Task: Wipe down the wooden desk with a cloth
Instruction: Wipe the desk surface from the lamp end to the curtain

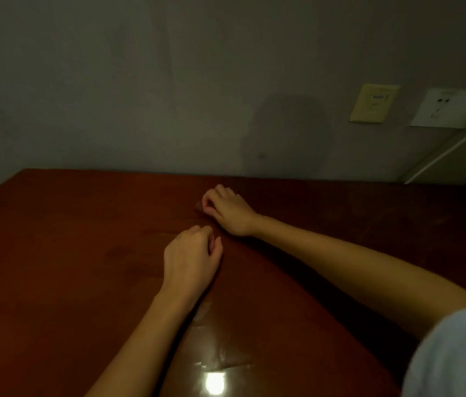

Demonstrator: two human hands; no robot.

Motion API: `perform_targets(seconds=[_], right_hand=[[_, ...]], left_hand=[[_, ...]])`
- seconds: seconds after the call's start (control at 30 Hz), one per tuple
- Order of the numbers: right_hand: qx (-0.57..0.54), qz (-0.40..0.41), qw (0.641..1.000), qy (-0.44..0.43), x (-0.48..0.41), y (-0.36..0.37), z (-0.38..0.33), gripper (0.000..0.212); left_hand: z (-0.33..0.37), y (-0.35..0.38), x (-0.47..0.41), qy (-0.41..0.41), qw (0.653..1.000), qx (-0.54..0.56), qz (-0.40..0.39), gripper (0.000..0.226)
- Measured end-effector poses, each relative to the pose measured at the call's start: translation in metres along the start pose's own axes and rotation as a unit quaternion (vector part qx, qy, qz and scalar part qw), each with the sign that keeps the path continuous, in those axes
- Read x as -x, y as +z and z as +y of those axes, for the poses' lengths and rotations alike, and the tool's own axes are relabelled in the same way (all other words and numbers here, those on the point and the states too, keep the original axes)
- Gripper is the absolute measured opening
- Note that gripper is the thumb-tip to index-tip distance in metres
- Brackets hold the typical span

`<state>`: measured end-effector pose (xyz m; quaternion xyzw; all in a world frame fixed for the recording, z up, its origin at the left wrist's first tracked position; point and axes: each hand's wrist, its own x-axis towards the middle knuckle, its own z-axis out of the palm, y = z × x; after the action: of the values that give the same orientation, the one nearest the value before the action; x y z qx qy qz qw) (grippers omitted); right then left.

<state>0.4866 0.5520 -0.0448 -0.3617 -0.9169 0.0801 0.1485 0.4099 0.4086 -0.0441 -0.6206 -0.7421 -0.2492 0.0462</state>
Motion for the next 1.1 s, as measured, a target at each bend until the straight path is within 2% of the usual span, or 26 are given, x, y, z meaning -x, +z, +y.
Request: perform_targets(seconds=[0.07, 0.1, 0.23, 0.3, 0.37, 0.43, 0.57, 0.63, 0.7, 0.77, 0.93, 1.03, 1.1], right_hand=[[-0.004, -0.004, 1.0, -0.017, 0.024, -0.01, 0.023, 0.022], [0.001, 0.003, 1.0, 0.011, 0.029, -0.017, 0.044, 0.021], [0.037, 0.051, 0.974, 0.216, 0.02, -0.042, 0.132, 0.028], [0.059, 0.066, 0.953, 0.29, 0.003, -0.043, 0.141, 0.035], [0.071, 0.07, 0.942, 0.322, -0.019, -0.034, 0.125, 0.041], [0.062, 0.067, 0.955, 0.282, -0.04, -0.019, 0.091, 0.042], [0.02, 0.022, 0.994, 0.104, -0.03, 0.001, 0.015, 0.026], [0.021, 0.013, 0.999, 0.035, 0.006, -0.003, 0.001, 0.024], [0.025, 0.023, 0.999, 0.008, 0.046, -0.012, 0.016, 0.022], [0.029, 0.037, 0.997, 0.054, 0.076, -0.03, 0.053, 0.022], [0.068, 0.062, 0.957, 0.275, 0.091, -0.072, 0.163, 0.027], [0.091, 0.08, 0.929, 0.351, 0.059, -0.071, 0.178, 0.038], [0.091, 0.096, 0.919, 0.373, 0.037, -0.063, 0.169, 0.042]], left_hand=[[0.0, 0.001, -0.001, 0.004, 1.0, 0.004, 0.001, 0.026], [0.0, 0.001, -0.001, 0.005, 1.0, 0.005, 0.001, 0.026], [0.0, 0.001, 0.0, 0.009, 1.0, 0.004, -0.001, 0.026], [0.0, 0.001, -0.001, 0.009, 1.0, 0.004, -0.002, 0.026], [0.0, 0.001, -0.001, 0.009, 1.0, 0.004, -0.002, 0.026], [0.0, 0.0, -0.001, 0.007, 1.0, 0.007, -0.006, 0.026], [0.001, -0.001, 0.0, 0.003, 1.0, 0.004, -0.003, 0.026], [0.001, -0.001, 0.001, 0.003, 1.0, 0.003, 0.003, 0.026], [0.0, -0.001, 0.001, 0.006, 1.0, 0.005, 0.007, 0.027], [0.0, 0.0, 0.001, 0.008, 1.0, 0.006, 0.004, 0.027], [0.002, 0.0, 0.001, 0.011, 1.0, 0.002, 0.003, 0.027], [0.002, 0.0, 0.0, 0.005, 1.0, -0.004, -0.005, 0.027], [0.002, 0.0, -0.001, 0.003, 1.0, -0.006, -0.006, 0.027]])
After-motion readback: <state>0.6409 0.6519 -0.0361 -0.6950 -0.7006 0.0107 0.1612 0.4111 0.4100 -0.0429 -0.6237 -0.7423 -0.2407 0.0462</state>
